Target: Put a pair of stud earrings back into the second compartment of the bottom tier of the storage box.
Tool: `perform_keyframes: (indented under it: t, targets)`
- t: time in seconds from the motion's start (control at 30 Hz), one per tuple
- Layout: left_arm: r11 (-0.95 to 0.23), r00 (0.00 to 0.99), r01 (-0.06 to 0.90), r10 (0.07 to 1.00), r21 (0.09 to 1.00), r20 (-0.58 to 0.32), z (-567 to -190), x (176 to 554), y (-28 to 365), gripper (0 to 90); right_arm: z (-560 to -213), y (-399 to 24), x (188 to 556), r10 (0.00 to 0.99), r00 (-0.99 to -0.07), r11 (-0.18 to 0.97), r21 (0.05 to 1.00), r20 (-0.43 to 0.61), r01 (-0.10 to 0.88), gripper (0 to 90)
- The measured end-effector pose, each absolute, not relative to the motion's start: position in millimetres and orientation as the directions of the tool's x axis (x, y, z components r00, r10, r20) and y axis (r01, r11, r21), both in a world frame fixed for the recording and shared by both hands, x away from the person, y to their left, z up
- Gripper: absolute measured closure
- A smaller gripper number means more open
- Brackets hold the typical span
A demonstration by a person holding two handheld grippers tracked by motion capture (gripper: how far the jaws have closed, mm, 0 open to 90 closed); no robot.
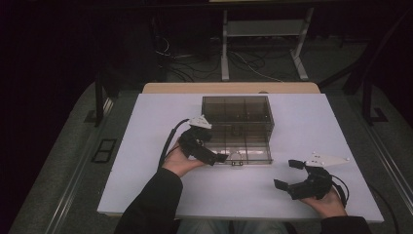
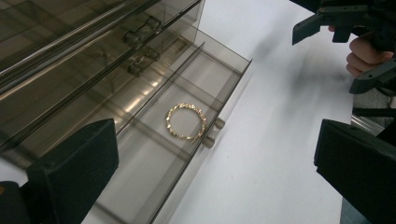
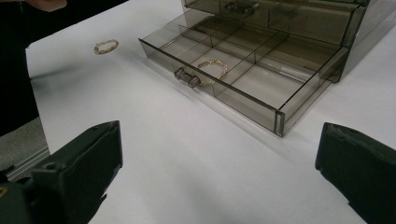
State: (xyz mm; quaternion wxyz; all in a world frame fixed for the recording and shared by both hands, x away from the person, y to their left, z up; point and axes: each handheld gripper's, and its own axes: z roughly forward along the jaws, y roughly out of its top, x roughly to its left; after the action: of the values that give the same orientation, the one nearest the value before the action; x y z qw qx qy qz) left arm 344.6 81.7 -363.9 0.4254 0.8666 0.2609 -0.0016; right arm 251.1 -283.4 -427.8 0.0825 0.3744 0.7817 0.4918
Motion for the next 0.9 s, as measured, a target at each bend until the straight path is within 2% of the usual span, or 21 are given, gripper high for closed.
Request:
perform_keyframes:
  t: [0.9]
  targets:
    - [-0.413,0.817,0.482,0.53,0.773,-0.227,-378.8,314.1,156.0,0.0,-428.7,-283.5,251.3,0.673,-0.7,0.23,0.832,0.239,0.504,0.1]
